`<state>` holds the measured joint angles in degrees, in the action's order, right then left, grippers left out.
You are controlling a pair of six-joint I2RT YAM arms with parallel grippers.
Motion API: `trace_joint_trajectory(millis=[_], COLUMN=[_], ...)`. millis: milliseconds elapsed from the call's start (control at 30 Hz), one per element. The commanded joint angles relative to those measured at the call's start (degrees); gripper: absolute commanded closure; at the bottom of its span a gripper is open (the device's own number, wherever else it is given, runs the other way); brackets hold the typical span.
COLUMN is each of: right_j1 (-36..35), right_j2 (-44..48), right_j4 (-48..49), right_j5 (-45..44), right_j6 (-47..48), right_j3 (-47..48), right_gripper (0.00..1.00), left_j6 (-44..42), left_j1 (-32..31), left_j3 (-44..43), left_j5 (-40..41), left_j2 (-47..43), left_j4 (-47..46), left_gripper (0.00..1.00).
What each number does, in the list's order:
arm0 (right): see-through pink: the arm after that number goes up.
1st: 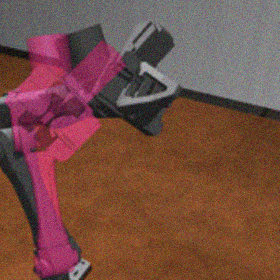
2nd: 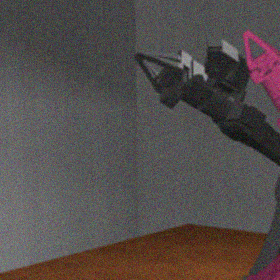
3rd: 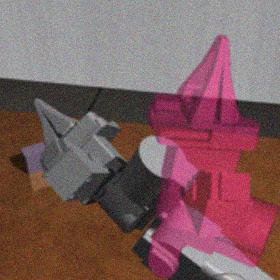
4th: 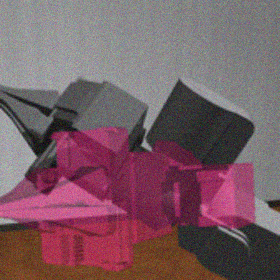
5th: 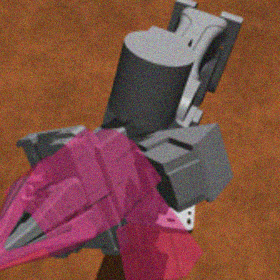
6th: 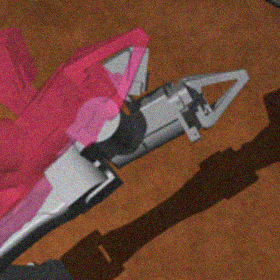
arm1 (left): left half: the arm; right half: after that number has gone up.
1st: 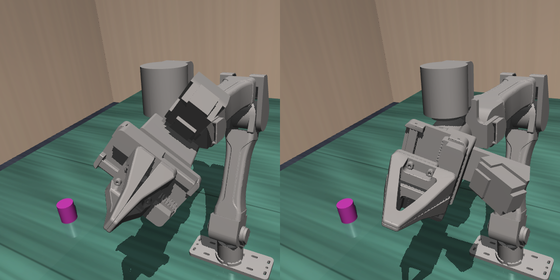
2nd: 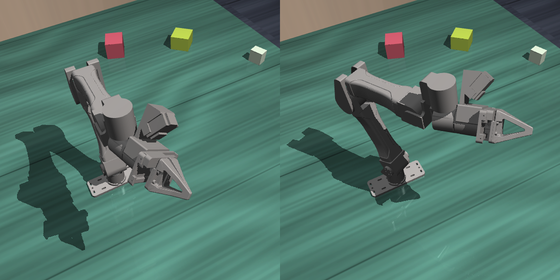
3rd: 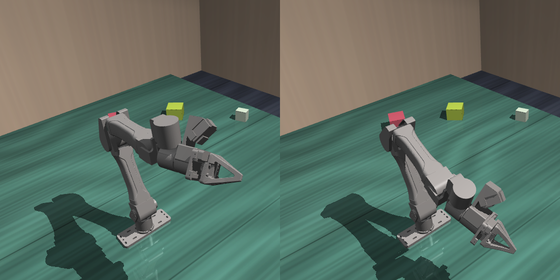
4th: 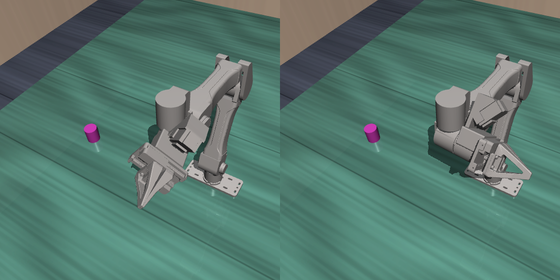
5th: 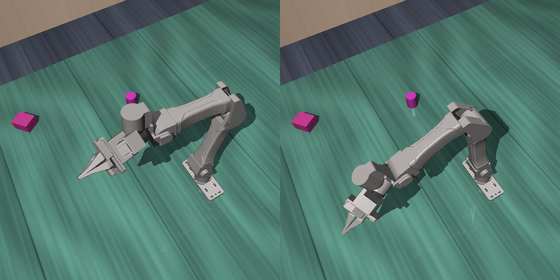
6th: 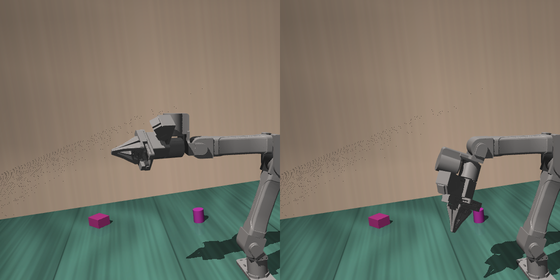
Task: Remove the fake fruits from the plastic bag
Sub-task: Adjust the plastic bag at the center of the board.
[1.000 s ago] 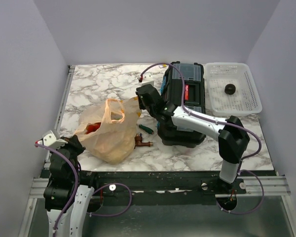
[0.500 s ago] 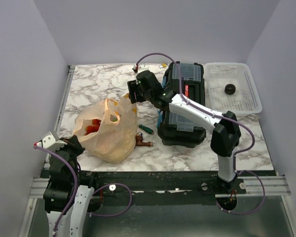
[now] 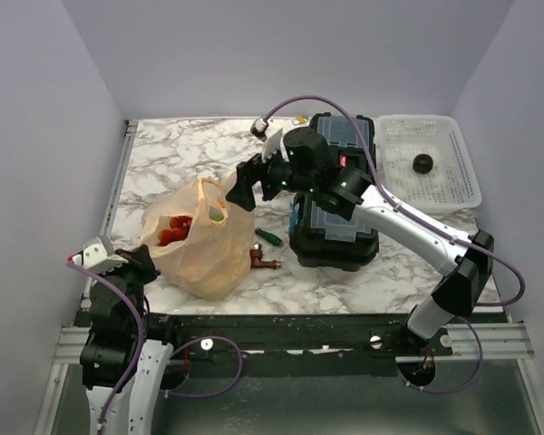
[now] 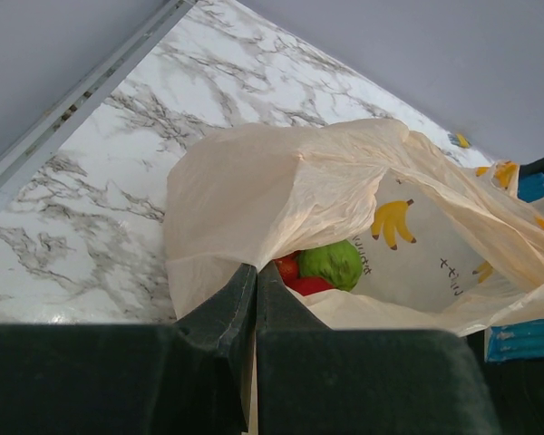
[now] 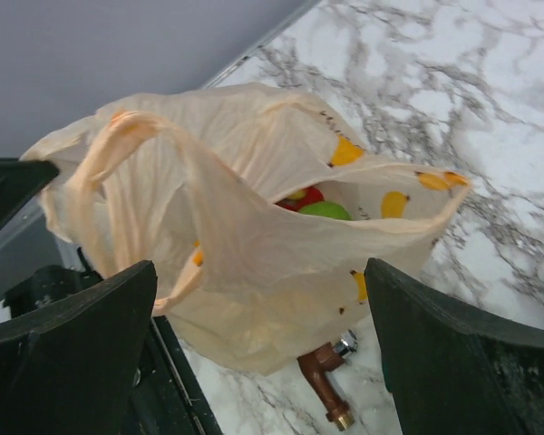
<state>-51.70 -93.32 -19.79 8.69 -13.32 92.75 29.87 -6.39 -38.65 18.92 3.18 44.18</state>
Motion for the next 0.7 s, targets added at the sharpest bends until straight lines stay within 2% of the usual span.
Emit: trace_joint_trajectory(millis=[0,100,200,367,467,567,667], right_j1=[-0.04,0.02,-0.05,-0.05,-0.20,-0.63,-2.23], right_j2=[-4.04,-7.54,-9.96,-10.58,-6.88,-1.47,3.12], right_j4=[5.57,6.63,6.35,9.84,15.45,21.79,22.92], right_j5=[16.55,16.02,14.86,25.59,32.17,38.16,41.06], right_j6=[1.59,-0.33,-0.83,-3.57,-7.09,-10.40,-10.98], right_j3=[2.44,5.86,8.31,7.57,1.20,-7.56,-14.01], right_gripper=[0.00,0.00,0.08,0.38,0.58,0.68,0.72], left_j6=[-1.55,-1.92,-2.16,-2.44,-2.45,-2.48,-2.36], left_j1=[-0.03,-0.03,-0.07,-0.02,-0.10,-0.03,-0.02], left_j3=[0.11,0.24,0.32,0.41,0.38,0.38,0.29], left_j5=[-3.77,-4.90,-5.57,-6.40,-6.53,-6.34,-5.74], left_j2=[0.99,1.47,1.78,2.21,2.50,2.60,2.54], left_j4=[-2.25,-2.57,-2.79,-3.05,-3.14,-3.09,-2.92], left_gripper=[1.00,1.00,1.00,1.00,1.00,1.00,1.00])
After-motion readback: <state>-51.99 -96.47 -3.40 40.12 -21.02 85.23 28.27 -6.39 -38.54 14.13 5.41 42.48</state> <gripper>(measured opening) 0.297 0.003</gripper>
